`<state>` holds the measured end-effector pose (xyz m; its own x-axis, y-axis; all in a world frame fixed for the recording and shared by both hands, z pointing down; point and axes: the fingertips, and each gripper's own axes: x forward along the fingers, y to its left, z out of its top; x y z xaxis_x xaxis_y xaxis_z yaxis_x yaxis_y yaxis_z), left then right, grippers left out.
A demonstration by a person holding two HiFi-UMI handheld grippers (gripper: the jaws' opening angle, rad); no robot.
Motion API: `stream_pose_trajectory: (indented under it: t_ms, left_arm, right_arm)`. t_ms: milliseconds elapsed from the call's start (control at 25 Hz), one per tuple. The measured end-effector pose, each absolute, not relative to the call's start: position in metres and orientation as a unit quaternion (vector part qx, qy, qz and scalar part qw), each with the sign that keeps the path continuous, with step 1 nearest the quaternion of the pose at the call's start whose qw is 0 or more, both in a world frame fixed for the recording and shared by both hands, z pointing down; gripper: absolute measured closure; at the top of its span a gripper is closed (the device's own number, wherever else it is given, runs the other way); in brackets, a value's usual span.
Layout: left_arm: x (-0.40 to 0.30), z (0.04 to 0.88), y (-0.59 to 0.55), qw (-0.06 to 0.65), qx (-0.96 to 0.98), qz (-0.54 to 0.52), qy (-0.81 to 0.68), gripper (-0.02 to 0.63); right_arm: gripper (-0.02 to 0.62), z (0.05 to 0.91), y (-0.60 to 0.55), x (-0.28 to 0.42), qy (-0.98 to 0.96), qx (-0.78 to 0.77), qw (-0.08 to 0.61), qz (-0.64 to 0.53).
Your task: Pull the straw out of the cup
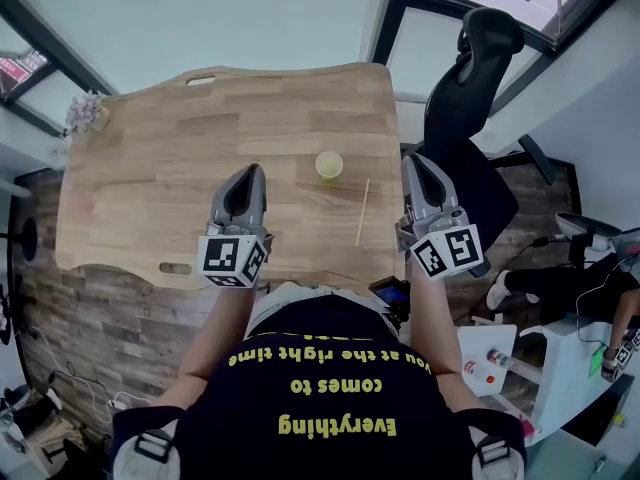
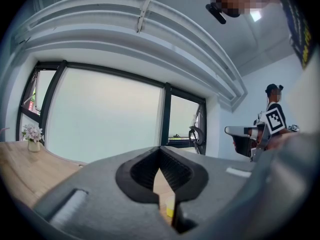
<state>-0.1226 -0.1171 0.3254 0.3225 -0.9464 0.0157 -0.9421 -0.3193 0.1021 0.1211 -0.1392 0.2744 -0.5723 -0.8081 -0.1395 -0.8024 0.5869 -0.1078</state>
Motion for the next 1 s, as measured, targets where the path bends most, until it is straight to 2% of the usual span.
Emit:
stream_pose_trajectory:
  t_ms: [1000]
  left_arm:
    - [-0.1302, 0.3317, -0.1230, 0.050, 0.811, -0.018, -0.583, 0.606]
  right_arm:
    - [0.589, 0.2818, -0.1364, 0.1109, 0.888, -0.454, 0.068, -0.009]
